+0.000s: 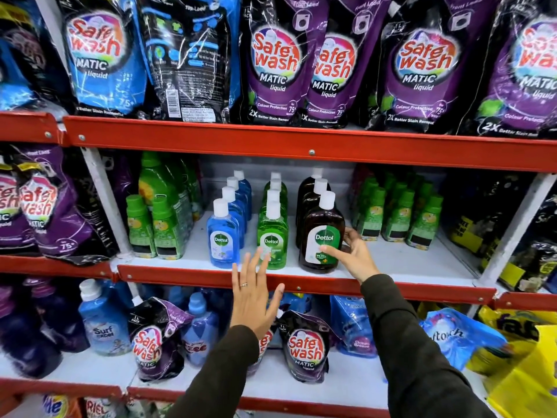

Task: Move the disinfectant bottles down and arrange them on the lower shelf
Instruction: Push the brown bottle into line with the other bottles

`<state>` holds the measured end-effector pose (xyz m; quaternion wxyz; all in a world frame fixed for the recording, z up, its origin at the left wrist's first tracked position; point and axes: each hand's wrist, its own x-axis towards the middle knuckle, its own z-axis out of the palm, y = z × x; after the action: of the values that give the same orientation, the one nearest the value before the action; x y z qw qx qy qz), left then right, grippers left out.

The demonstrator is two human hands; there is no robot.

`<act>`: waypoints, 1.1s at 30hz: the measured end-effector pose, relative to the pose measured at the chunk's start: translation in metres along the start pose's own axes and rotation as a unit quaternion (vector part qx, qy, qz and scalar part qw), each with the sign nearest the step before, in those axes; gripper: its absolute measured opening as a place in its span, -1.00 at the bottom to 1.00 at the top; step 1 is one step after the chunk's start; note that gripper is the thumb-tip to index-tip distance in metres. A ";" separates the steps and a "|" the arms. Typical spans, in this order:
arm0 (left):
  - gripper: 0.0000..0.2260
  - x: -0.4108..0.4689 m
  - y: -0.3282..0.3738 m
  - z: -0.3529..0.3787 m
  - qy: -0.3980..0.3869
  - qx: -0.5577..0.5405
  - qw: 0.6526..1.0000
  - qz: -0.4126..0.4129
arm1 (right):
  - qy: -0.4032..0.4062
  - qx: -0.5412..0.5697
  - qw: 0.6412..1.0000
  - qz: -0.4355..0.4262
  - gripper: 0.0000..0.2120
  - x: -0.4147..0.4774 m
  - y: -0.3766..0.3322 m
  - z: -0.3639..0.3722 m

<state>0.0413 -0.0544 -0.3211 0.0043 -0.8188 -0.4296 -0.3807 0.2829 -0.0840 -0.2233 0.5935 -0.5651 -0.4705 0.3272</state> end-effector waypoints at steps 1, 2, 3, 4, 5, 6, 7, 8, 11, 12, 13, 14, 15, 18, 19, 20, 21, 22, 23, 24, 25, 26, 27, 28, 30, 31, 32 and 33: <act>-0.39 0.002 0.010 -0.002 -0.003 -0.027 0.999 0.020 | 0.009 -0.008 1.000 -0.004 -0.43 -0.003 0.003 0.001; -0.40 0.005 0.022 -0.004 -0.009 -0.062 0.997 0.040 | 0.023 -0.020 0.999 -0.011 -0.38 -0.006 0.006 0.002; -0.40 0.009 0.033 -0.005 -0.016 -0.103 0.993 0.053 | 0.040 -0.025 0.999 -0.019 -0.33 -0.011 0.009 0.004; -0.40 0.014 0.045 -0.005 -0.024 -0.149 0.987 0.054 | 0.061 -0.016 0.998 -0.022 -0.31 -0.016 0.011 0.007; -0.39 0.020 0.056 -0.004 -0.033 -0.200 0.978 0.042 | 0.085 0.001 0.996 -0.026 -0.33 -0.023 0.010 0.010; -0.39 0.025 0.066 -0.003 -0.041 -0.248 0.968 0.021 | 0.103 0.027 0.994 -0.026 -0.38 -0.028 0.010 0.014; -0.37 0.031 0.074 -0.001 -0.048 -0.282 0.958 -0.003 | 0.112 0.052 0.992 -0.024 -0.43 -0.032 0.009 0.017; -0.34 0.037 0.081 0.001 -0.054 -0.304 0.951 -0.028 | 0.112 0.073 0.991 -0.021 -0.47 -0.033 0.009 0.021; -0.22 0.051 0.096 0.007 -0.073 -0.365 0.920 -0.122 | 0.094 0.086 0.992 -0.008 -0.50 -0.033 0.010 0.027; -0.22 0.056 0.099 0.008 -0.080 -0.384 0.908 -0.150 | 0.090 0.082 0.993 -0.007 -0.53 -0.033 0.011 0.028; -0.25 0.060 0.101 0.007 -0.088 -0.397 0.897 -0.170 | 0.088 0.079 0.993 -0.006 -0.55 -0.033 0.011 0.029; -0.30 0.063 0.102 0.007 -0.101 -0.404 0.891 -0.180 | 0.089 0.077 0.993 -0.005 -0.56 -0.033 0.012 0.029; -0.34 0.065 0.102 0.006 -0.116 -0.406 0.888 -0.182 | 0.088 0.078 0.993 -0.005 -0.56 -0.032 0.013 0.028; -0.39 0.068 0.102 0.006 -0.133 -0.401 0.888 -0.184 | 0.086 0.083 0.993 -0.002 -0.58 -0.030 0.015 0.026; -0.38 0.067 0.101 0.006 -0.131 -0.399 0.888 -0.185 | 0.087 0.086 0.992 -0.001 -0.58 -0.029 0.016 0.026; -0.36 0.067 0.101 0.007 -0.132 -0.397 0.890 -0.183 | 0.089 0.087 0.992 0.001 -0.58 -0.029 0.016 0.026; -0.35 0.067 0.100 0.007 -0.133 -0.395 0.891 -0.179 | 0.086 0.085 0.993 -0.002 -0.55 -0.029 0.015 0.026; -0.36 0.067 0.099 0.007 -0.137 -0.394 0.892 -0.175 | 0.085 0.079 0.993 -0.003 -0.50 -0.029 0.016 0.026; -0.37 0.066 0.099 0.008 -0.139 -0.395 0.891 -0.172 | 0.081 0.075 0.994 -0.005 -0.45 -0.028 0.016 0.026; -0.37 0.065 0.099 0.008 -0.140 -0.398 0.891 -0.170 | 0.079 0.074 0.994 -0.004 -0.42 -0.029 0.016 0.027; -0.38 0.063 0.099 0.008 -0.136 -0.399 0.892 -0.166 | 0.086 0.073 0.994 -0.006 -0.41 -0.030 0.017 0.028; -0.38 0.059 0.098 0.007 -0.120 -0.397 0.896 -0.158 | 0.104 0.069 0.992 -0.011 -0.43 -0.034 0.015 0.031; -0.39 0.054 0.097 0.005 -0.089 -0.392 0.904 -0.144 | 0.134 0.062 0.989 -0.024 -0.48 -0.038 0.016 0.034; -0.42 0.049 0.096 0.003 -0.042 -0.385 0.913 -0.126 | 0.174 0.055 0.982 -0.047 -0.53 -0.043 0.017 0.037; -0.50 0.040 0.087 -0.002 0.071 -0.366 0.923 -0.097 | 0.260 0.056 0.959 -0.099 -0.62 -0.052 0.019 0.046; -0.53 0.039 0.081 -0.005 0.118 -0.361 0.920 -0.094 | 0.281 0.060 0.950 -0.121 -0.67 -0.056 0.019 0.052; -0.54 0.040 0.075 -0.009 0.150 -0.361 0.915 -0.101 | 0.280 0.058 0.948 -0.138 -0.70 -0.059 0.018 0.059; -0.54 0.042 0.070 -0.012 0.165 -0.367 0.909 -0.112 | 0.258 0.058 0.953 -0.149 -0.72 -0.062 0.016 0.067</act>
<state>0.0977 -0.0731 -0.2634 -0.2682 -0.6344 -0.3415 -0.6395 0.2020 -0.1143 -0.2561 0.7686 -0.5182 -0.3604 0.1044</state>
